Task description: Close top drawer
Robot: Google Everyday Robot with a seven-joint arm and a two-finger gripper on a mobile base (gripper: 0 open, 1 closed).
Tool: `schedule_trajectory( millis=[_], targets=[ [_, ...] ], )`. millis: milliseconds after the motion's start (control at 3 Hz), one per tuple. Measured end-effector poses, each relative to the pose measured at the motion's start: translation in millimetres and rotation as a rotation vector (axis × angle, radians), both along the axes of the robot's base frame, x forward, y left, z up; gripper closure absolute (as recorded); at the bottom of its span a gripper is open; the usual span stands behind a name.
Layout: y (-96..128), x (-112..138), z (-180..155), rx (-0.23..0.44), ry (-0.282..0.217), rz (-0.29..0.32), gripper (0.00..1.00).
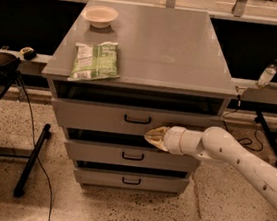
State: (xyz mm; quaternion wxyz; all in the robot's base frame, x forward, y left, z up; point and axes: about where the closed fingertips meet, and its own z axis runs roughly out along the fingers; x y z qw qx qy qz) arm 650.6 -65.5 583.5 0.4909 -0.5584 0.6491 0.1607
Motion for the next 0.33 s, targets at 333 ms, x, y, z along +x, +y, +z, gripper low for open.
schedule_trajectory(
  millis=[333],
  targets=[
    [-29.2,-24.3,23.2,0.013,-0.007,0.025,1.00]
  ],
)
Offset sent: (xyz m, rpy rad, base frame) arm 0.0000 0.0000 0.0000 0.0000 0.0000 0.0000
